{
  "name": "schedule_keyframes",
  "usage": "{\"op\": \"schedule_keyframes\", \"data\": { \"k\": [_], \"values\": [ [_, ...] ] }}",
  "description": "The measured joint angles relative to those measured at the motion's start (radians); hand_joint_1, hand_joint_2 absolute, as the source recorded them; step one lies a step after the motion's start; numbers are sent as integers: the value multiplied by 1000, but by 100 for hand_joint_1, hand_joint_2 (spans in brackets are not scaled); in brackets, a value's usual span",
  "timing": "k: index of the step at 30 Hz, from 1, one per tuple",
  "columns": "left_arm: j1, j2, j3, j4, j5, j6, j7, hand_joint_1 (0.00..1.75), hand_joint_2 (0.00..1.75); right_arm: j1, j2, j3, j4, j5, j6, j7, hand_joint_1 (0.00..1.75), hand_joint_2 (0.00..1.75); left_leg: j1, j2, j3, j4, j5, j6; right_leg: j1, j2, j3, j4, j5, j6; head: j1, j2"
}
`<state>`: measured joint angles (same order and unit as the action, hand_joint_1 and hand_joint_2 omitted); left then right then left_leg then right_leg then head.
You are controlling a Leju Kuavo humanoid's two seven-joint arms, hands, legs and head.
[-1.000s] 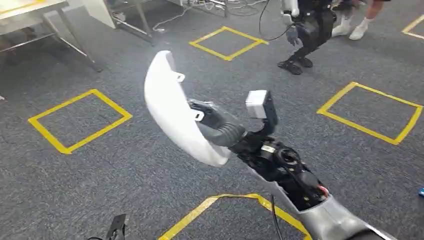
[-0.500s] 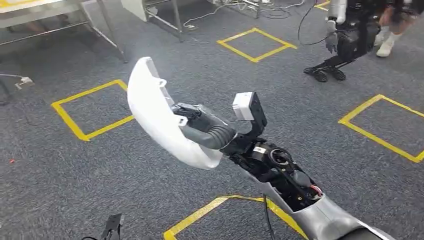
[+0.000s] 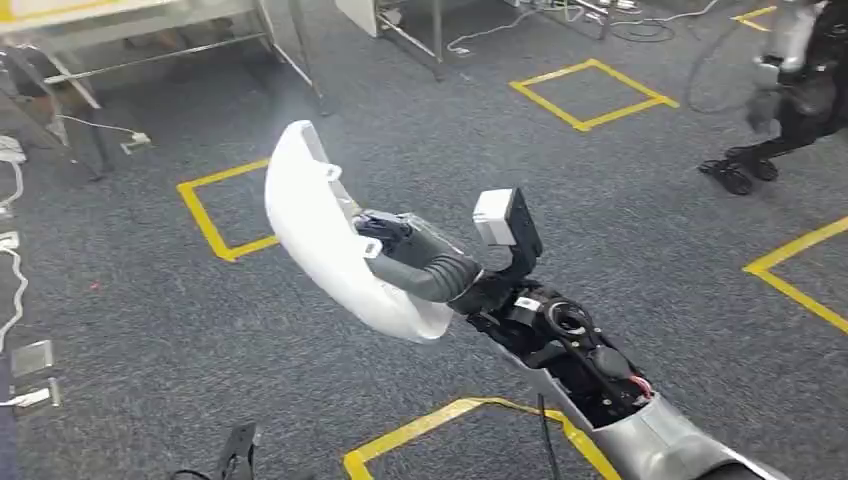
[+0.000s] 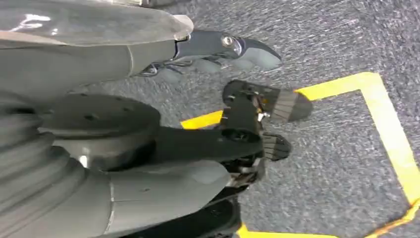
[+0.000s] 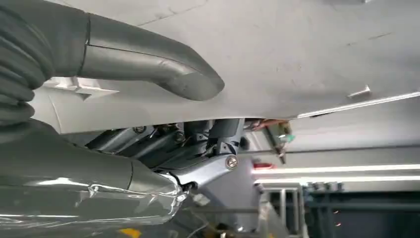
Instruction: Take the parts from the cabinet and place them on the table.
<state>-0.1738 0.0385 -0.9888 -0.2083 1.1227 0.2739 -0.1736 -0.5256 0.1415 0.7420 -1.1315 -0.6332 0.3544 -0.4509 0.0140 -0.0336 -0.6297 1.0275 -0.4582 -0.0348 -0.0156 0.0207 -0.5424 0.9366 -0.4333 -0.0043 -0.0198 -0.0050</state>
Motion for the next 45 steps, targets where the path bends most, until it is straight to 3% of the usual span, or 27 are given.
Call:
{"op": "schedule_keyframes", "data": {
  "k": [2,4,5,7,8,9,11,13,14,16,18,20,22,23,24,26,28,30,31,33,34,36,38,39,41,43,45],
  "values": [
    [-2,0,0,0,2,0,0,0,175,3,0,0,5,1,3,2,175,175,3,16,-85,176,-77,-8,1,-23,0,0,-1,-2,-8,0],
    [1,0,0,0,6,0,0,0,175,4,0,1,8,1,5,2,175,175,4,21,-120,243,-81,-13,1,-46,0,1,-2,-2,-15,0],
    [2,1,0,0,6,0,0,0,175,4,0,1,10,1,5,1,175,175,6,24,-101,201,-51,-14,1,-54,0,1,-3,0,-17,0],
    [2,4,0,0,8,0,0,0,175,3,3,1,11,1,5,1,175,175,7,44,-9,20,34,-14,-1,-70,3,5,-8,7,-22,0],
    [1,3,0,0,8,0,0,0,175,2,4,1,11,1,5,1,175,175,6,87,36,-63,57,-12,3,-76,4,7,-13,14,-26,0],
    [-2,2,0,0,8,0,0,0,175,0,4,1,11,1,6,0,175,175,-4,82,40,-79,51,-4,13,-82,-1,14,-17,20,-39,0],
    [-1,2,0,0,8,0,0,0,175,0,5,2,11,1,8,1,175,175,-1,66,35,-75,50,8,15,-94,5,12,-19,26,-18,0],
    [2,2,0,0,10,0,-1,0,175,0,6,3,11,1,9,1,175,175,-2,50,38,-77,50,23,9,-106,11,13,-26,38,-16,0],
    [3,2,0,0,12,0,-2,0,175,-1,6,3,11,1,9,1,175,175,2,43,41,-79,51,28,5,-74,7,31,-44,45,-12,0],
    [0,2,0,0,13,0,-4,0,175,-1,6,6,12,1,11,0,175,175,2,30,41,-79,52,39,4,-36,-57,175,-126,47,3,0],
    [2,1,0,0,13,0,-4,0,175,3,6,8,18,1,11,1,175,175,-1,13,40,-79,51,41,6,-26,-131,328,-181,48,10,0],
    [4,1,0,0,15,0,-4,0,175,4,6,11,21,1,11,1,175,175,-3,-7,41,-78,51,41,6,-24,-137,328,-152,43,11,0],
    [4,0,0,0,15,0,-4,0,175,2,6,13,21,1,13,1,175,175,-3,-30,45,-76,51,40,6,-12,-62,161,-53,31,14,0],
    [3,0,0,0,15,0,-4,0,175,2,6,15,21,1,14,1,175,175,-3,-39,46,-76,51,39,6,18,-21,68,-8,24,16,0],
    [4,-2,0,0,15,0,-4,0,175,2,6,16,22,1,14,1,175,175,-4,-46,41,-75,52,35,5,56,-7,43,-17,18,14,0],
    [3,-1,0,0,15,0,-4,0,175,3,6,17,23,2,15,2,175,175,3,-60,29,-72,58,22,10,44,-8,27,-18,19,19,0],
    [8,0,0,0,15,-1,-4,0,175,1,7,18,22,2,17,2,175,175,0,-77,29,-81,64,7,5,29,-2,17,-13,8,22,0],
    [8,0,0,0,15,0,-4,0,175,-1,12,18,22,3,19,2,175,175,0,-16,11,-37,29,0,-1,9,8,2,-6,1,13,0],
    [4,0,0,0,14,-1,-4,0,175,-2,12,18,22,3,22,2,175,175,3,4,-23,33,-10,-5,-1,-3,8,2,-7,-6,3,0],
    [2,-1,0,0,14,-1,-3,0,175,1,12,18,25,3,21,3,175,175,4,19,-103,198,-76,-13,1,-28,6,3,-7,-6,-4,0],
    [4,-1,0,0,14,-1,-2,0,175,1,12,19,27,3,22,3,175,175,5,21,-125,244,-86,-16,2,-40,6,3,-7,-6,-7,0],
    [6,0,0,0,14,-1,1,0,175,1,12,20,29,3,23,2,175,175,5,26,-87,175,-36,-17,2,-59,6,3,-8,-5,-14,0],
    [4,1,0,0,14,0,1,0,175,0,13,21,29,3,24,2,175,175,5,49,16,-13,43,-12,1,-75,10,3,-12,1,-21,0],
    [2,1,0,0,14,0,1,0,175,-1,13,21,29,3,24,2,175,175,3,74,54,-80,46,-9,6,-76,9,4,-15,7,-25,0],
    [3,0,0,0,14,0,1,0,175,-3,14,23,31,14,15,5,175,175,-2,60,53,-88,48,4,13,-82,6,7,-16,15,-16,0],
    [7,-2,0,0,14,0,3,0,175,-4,14,26,35,14,7,5,175,175,0,58,55,-91,48,1,16,-82,8,10,-20,-10,-6,0],
    [7,0,0,1,13,1,3,0,175,-4,14,26,41,14,3,5,175,175,-4,57,54,-91,46,5,14,-82,10,5,-18,-6,-1,0]
  ]
}}
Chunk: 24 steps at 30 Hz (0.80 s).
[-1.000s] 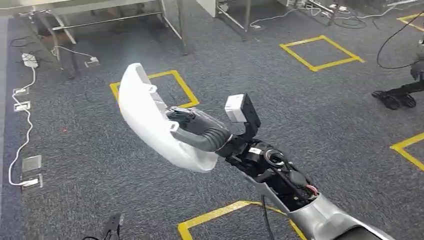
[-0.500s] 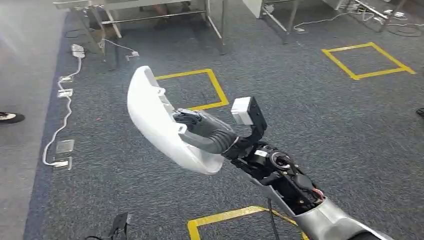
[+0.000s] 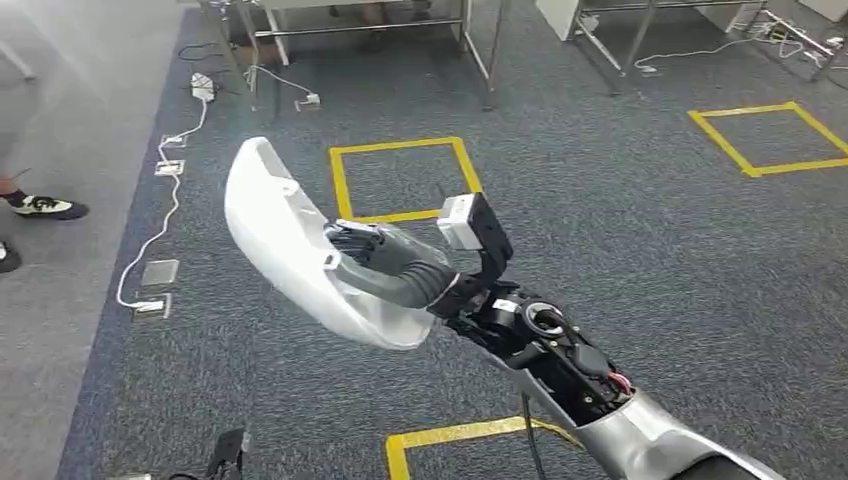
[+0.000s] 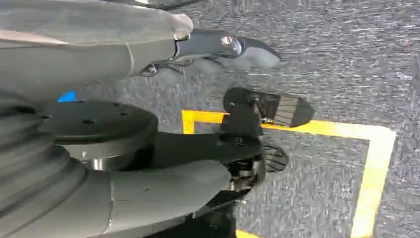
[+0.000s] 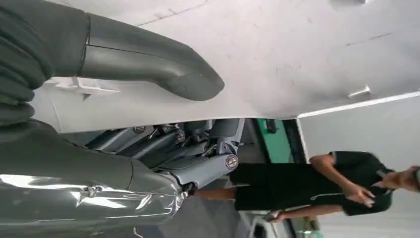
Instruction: Take the parts from the cabinet and place them on the table.
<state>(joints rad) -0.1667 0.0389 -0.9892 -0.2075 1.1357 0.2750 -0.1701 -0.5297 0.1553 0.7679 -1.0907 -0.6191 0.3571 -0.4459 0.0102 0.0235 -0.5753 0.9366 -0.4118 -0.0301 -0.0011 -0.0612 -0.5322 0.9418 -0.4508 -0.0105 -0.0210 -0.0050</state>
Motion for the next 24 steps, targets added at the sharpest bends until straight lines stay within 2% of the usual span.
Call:
{"op": "schedule_keyframes", "data": {
  "k": [5,7,8,17,24],
  "values": [
    [0,0,0,0,0,0,0,0,175,0,0,3,15,3,-15,-2,175,175,-3,0,0,1,-3,8,-3,1,4,-9,4,13,5,0],
    [0,0,0,0,0,0,0,0,175,0,0,3,21,4,-15,-3,175,175,-5,0,0,2,-3,10,-6,1,5,-11,5,27,6,0],
    [0,0,0,0,0,0,0,0,175,0,0,3,24,4,-15,-3,175,175,-5,0,0,2,-3,10,-6,1,4,-11,6,30,6,0],
    [0,1,0,0,3,2,3,0,175,0,0,5,49,12,-7,-16,175,175,-4,0,0,1,-3,10,-5,1,4,-11,4,33,7,0],
    [3,7,0,0,3,7,21,0,175,0,8,6,62,17,2,-21,175,175,-8,1,0,5,-9,18,-9,0,6,-12,2,40,6,0]
  ]
}}
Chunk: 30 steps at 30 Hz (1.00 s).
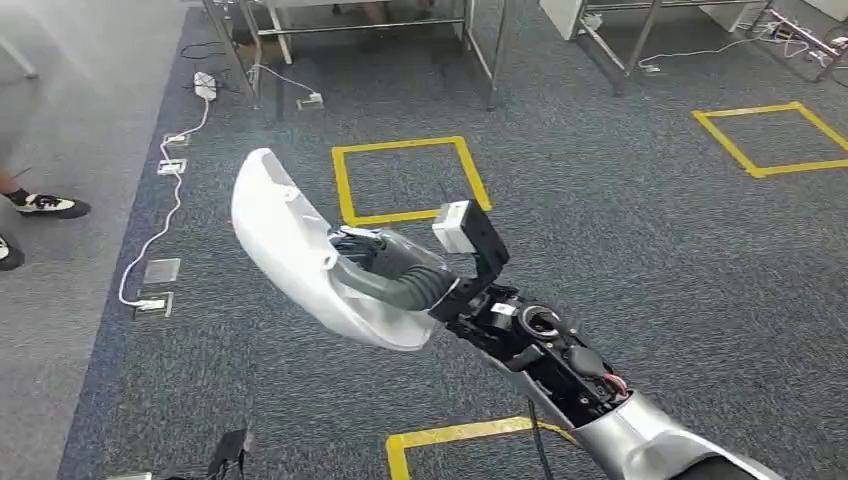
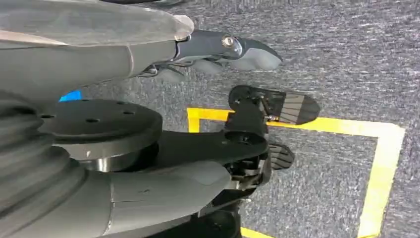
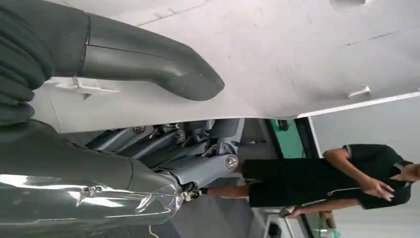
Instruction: Take the parts from the cabinet and place them on the table.
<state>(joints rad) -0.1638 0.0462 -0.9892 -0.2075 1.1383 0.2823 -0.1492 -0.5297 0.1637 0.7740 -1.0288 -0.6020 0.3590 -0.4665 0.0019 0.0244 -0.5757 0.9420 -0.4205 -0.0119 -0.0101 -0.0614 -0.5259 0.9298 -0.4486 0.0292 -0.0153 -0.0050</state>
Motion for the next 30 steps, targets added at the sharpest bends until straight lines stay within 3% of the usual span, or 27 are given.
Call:
{"op": "schedule_keyframes", "data": {
  "k": [2,4,5,6,8,9,10,11,12,14,15,16,17,18,19,20,21,22,24,25,26,27,28,29,30],
  "values": [
    [2,2,0,0,1,0,0,0,175,0,5,1,1,0,0,0,175,175,-2,-1,-1,-2,-2,5,-2,-2,4,-2,1,5,0,0],
    [3,3,0,0,3,1,0,0,175,-2,8,2,2,0,2,0,175,175,3,-7,12,-17,-16,27,-2,-2,12,17,5,16,0,0],
    [6,2,0,0,4,2,-1,0,175,-3,9,2,2,0,2,0,175,175,6,-12,28,-25,-12,31,-7,15,-2,35,-11,17,2,0],
    [6,3,0,0,3,2,-1,0,175,-6,10,3,3,0,3,-2,175,175,8,-12,38,-26,-12,34,-8,40,-23,86,-38,16,1,0],
    [5,2,0,0,3,3,-1,0,175,-4,9,3,4,0,-2,1,175,175,7,-16,47,-26,-17,37,-7,58,-113,251,-104,18,9,0],
    [6,2,0,0,3,3,-1,0,175,1,9,4,5,0,-5,2,175,175,7,-21,52,-26,-21,36,-7,60,-156,319,-121,21,10,0],
    [7,2,0,0,3,3,-1,0,175,6,9,4,6,0,-7,3,175,175,8,-27,59,-25,-27,33,-9,59,-184,349,-119,23,11,0],
    [9,1,0,0,4,3,-1,0,175,8,9,5,7,0,-6,3,175,175,11,-33,69,-25,-34,29,-11,59,-185,324,-90,23,12,0],
    [10,0,0,0,4,3,-1,0,175,8,9,6,7,0,-6,2,175,175,15,-38,82,-24,-43,23,-12,59,-166,257,-44,23,13,0],
    [11,-1,0,0,4,3,-1,0,175,8,9,7,8,0,-4,1,175,175,20,-46,108,-22,-65,10,-18,59,-96,71,72,24,17,0],
    [11,0,0,0,3,3,-1,0,175,9,9,7,10,0,-3,0,175,175,20,-47,114,-18,-72,2,-17,63,-91,39,72,24,18,0],
    [9,0,0,0,3,3,-1,0,175,7,9,8,11,0,-3,1,175,175,20,-51,108,-16,-75,-4,-9,61,-95,29,38,7,20,0],
    [8,0,0,0,3,3,-1,0,175,8,10,9,11,0,-3,0,175,175,19,-50,107,-21,-80,-13,-6,64,-83,36,54,-4,19,0],
    [9,-2,0,0,3,3,-1,0,175,7,10,7,11,0,-3,0,175,175,22,-49,114,-14,-78,-21,-2,66,-83,35,44,-17,14,0],
    [9,-1,0,0,4,3,-1,0,175,5,10,7,11,0,-3,-1,175,175,23,-49,121,-15,-78,-24,-3,69,-72,35,44,-24,16,0],
    [8,0,0,0,4,3,-1,0,175,5,13,7,10,0,-2,-2,175,175,26,-47,111,16,-75,-27,-10,70,-54,28,40,-29,14,0],
    [5,-1,0,0,3,3,-1,0,175,4,13,7,10,0,-2,-3,175,175,24,-41,76,80,-61,-30,-10,68,-43,25,34,-35,8,0],
    [3,-2,0,0,3,3,-1,0,175,4,13,7,10,0,-2,-3,175,175,25,-36,15,171,-68,-34,-9,67,-35,22,27,-40,0,0],
    [2,-2,0,0,3,3,-1,0,175,6,13,8,11,0,-2,-3,175,175,24,-34,-96,303,-137,-39,-6,67,-19,22,9,-45,-10,0],
    [6,-1,0,0,4,3,-1,0,175,7,13,8,11,0,-2,-3,175,175,24,-34,-130,325,-166,-39,-4,69,-9,22,0,-46,-12,0],
    [8,0,0,0,4,3,-1,0,175,7,13,8,11,0,-2,-3,175,175,23,-34,-145,310,-168,-37,-3,71,4,22,-11,-46,-16,0],
    [9,1,0,0,4,3,-1,0,175,7,13,8,11,0,-2,-3,175,175,22,-34,-141,260,-143,-32,-2,72,20,21,-22,-45,-20,0],
    [8,2,0,0,4,3,-1,0,175,7,13,8,11,0,-2,-3,175,175,20,-34,-123,179,-89,-25,-1,72,37,21,-35,-43,-25,0],
    [8,3,0,0,4,3,-1,0,175,7,13,8,11,0,-2,-3,175,175,16,-32,-99,90,-16,-14,0,72,53,20,-47,-42,-29,0],
    [10,6,0,0,3,3,-1,0,175,7,13,8,11,0,-2,-3,175,175,9,-26,-82,13,74,-2,0,70,50,17,-59,-39,-32,0]
  ]
}}
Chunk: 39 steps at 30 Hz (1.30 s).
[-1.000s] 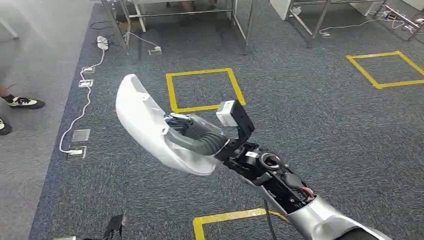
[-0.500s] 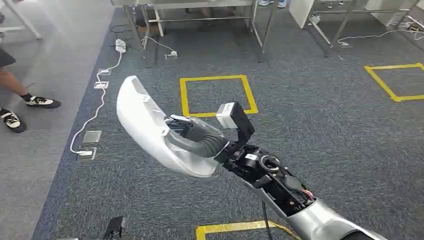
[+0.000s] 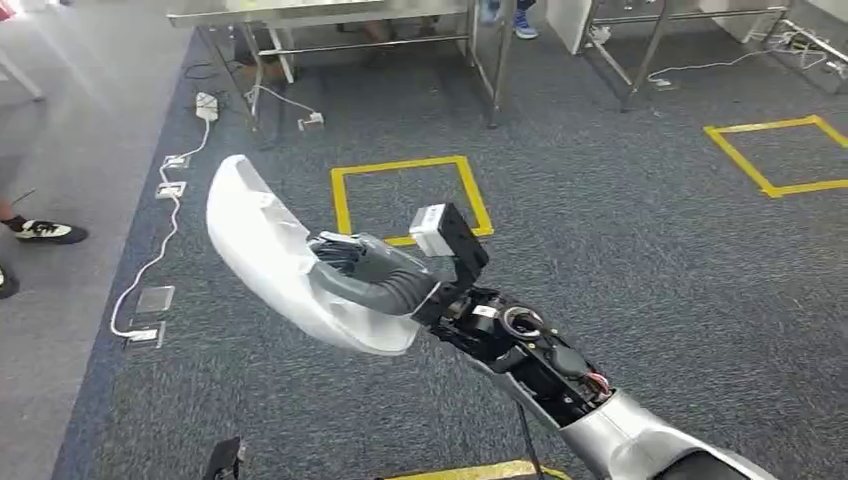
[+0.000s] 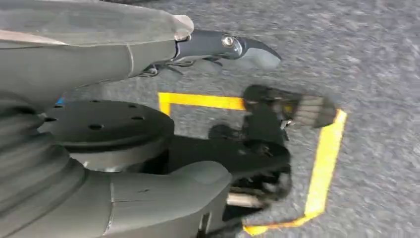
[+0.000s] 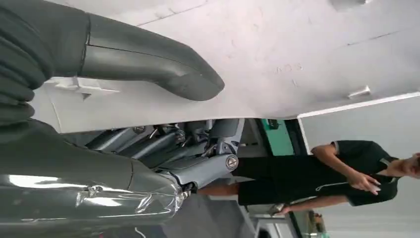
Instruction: Take the parts from the cabinet and place them on the table.
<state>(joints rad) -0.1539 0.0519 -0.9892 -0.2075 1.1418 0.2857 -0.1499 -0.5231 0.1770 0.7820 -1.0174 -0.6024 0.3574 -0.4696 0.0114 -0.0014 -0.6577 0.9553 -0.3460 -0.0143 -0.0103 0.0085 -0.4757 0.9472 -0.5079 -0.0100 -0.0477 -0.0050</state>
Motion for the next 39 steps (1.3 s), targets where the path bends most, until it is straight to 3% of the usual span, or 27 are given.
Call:
{"op": "schedule_keyframes", "data": {
  "k": [2,5,7,8,9,10,11,12,13,14,15,16,17,19,20,22,23,25,26,27,28,29,31,33,36,37,39],
  "values": [
    [-1,1,0,0,0,0,0,0,175,-2,1,1,2,0,0,0,175,175,-10,-6,7,-6,-14,-5,4,4,23,-5,-20,15,2,0],
    [-2,0,0,0,0,0,0,0,175,-4,2,2,2,0,0,-1,175,175,-2,-9,35,-19,-20,14,5,5,30,15,-12,29,7,0],
    [-1,2,0,0,0,0,0,0,175,-5,2,2,2,0,1,-2,175,175,-4,-10,62,-23,-38,27,2,0,-37,145,-7,32,15,0],
    [-1,2,0,0,0,0,0,0,175,-4,2,2,3,0,0,-2,175,175,-4,-10,73,-23,-49,30,1,-1,-97,234,-28,36,21,0],
    [-1,2,0,0,0,0,0,0,175,-1,2,2,4,0,0,-2,175,175,-5,-10,84,-23,-61,32,2,0,-146,295,-72,38,23,0],
    [0,2,0,0,0,0,0,0,175,2,2,2,4,0,0,-2,175,175,-6,-12,98,-23,-72,32,2,-1,-179,325,-118,41,26,0],
    [1,2,0,0,0,0,0,0,175,2,2,2,5,0,0,-2,175,175,-6,-14,114,-23,-85,31,2,-1,-197,321,-142,41,31,0],
    [2,1,0,0,0,0,0,0,175,2,2,3,5,0,0,-2,175,175,-7,-16,132,-23,-98,31,2,-1,-200,288,-138,41,32,0],
    [2,1,0,0,0,0,0,0,175,1,2,3,6,0,0,-2,175,175,-7,-18,153,-23,-112,29,3,-1,-192,225,-102,38,34,0],
    [1,0,0,0,0,0,0,0,175,1,2,3,7,0,0,-2,175,175,-8,-19,176,-23,-127,28,5,0,-176,141,-27,32,39,0],
    [5,-2,0,0,0,0,0,0,175,2,2,3,8,0,0,-2,175,175,-8,-20,182,-27,-140,26,10,0,-168,64,84,21,41,0],
    [0,-5,0,0,0,0,0,0,175,2,0,3,11,0,0,-3,175,175,-12,-21,190,-12,-154,20,15,4,-180,10,166,16,37,0],
    [-2,-5,0,0,0,0,0,0,175,2,0,4,11,0,0,0,175,175,-10,-26,189,-25,-157,14,18,3,-167,14,148,11,40,0],
    [-3,-5,0,0,2,-3,1,0,175,-1,0,4,11,0,0,-1,175,175,-7,-25,199,-23,-155,5,22,2,-155,2,145,0,42,0],
    [-4,-3,0,0,2,-3,0,0,175,-5,3,4,9,0,1,-2,175,175,-7,-25,201,-12,-153,2,15,6,-138,-5,143,-5,40,0],
    [-6,-5,0,0,3,-3,0,0,175,-7,3,3,9,0,2,-3,175,175,-5,-14,128,114,-136,-10,9,3,-112,-13,130,-14,35,0],
    [-7,-5,0,0,3,-5,0,0,175,-6,3,4,9,0,2,-3,175,175,-2,-13,76,190,-151,-17,8,2,-103,-14,121,-15,28,0],
    [-4,-5,0,0,5,-6,0,0,175,-4,3,5,11,0,1,-1,175,175,6,-9,-20,298,-231,-32,8,2,-81,-14,99,-15,25,0],
    [-2,-4,-1,0,6,-6,0,0,175,-4,3,5,11,0,1,-1,175,175,8,-8,-46,306,-258,-36,6,4,-67,-14,88,-13,23,0],
    [-1,-3,-1,0,7,-6,0,0,175,-4,3,5,11,0,1,-1,175,175,10,-7,-53,278,-256,-38,4,6,-51,-14,76,-10,19,0],
    [-1,-1,0,0,7,-6,0,0,175,-3,3,5,11,0,1,0,175,175,12,-7,-42,215,-219,-39,1,6,-32,-14,62,-7,16,0],
    [-1,0,-1,0,7,-6,0,0,175,-3,3,5,11,0,1,0,175,175,13,-5,-23,135,-157,-38,-2,6,-15,-14,49,-2,13,0],
    [2,0,0,0,8,-6,0,0,175,-5,3,5,12,0,1,0,175,175,13,6,3,-18,5,-34,0,5,6,-10,24,11,2,0],
    [-2,0,-1,0,8,-6,0,0,175,-5,4,6,11,0,-1,2,175,175,5,5,11,-10,-2,-16,3,7,15,-17,2,26,10,0],
    [-3,-2,-1,0,9,-6,0,0,175,-8,6,6,8,0,-2,0,175,175,9,4,33,-14,-19,11,-4,5,14,4,-2,42,19,0],
    [-3,-1,-1,0,9,-6,-1,0,175,-9,6,7,8,0,-1,-1,175,175,7,1,42,-15,-27,19,-3,2,-4,57,-9,45,24,0],
    [-3,0,-1,0,10,-6,-1,0,175,-7,5,7,8,0,-2,0,175,175,3,2,59,-14,-43,28,-3,-1,-97,225,-61,46,31,0]
  ]
}}
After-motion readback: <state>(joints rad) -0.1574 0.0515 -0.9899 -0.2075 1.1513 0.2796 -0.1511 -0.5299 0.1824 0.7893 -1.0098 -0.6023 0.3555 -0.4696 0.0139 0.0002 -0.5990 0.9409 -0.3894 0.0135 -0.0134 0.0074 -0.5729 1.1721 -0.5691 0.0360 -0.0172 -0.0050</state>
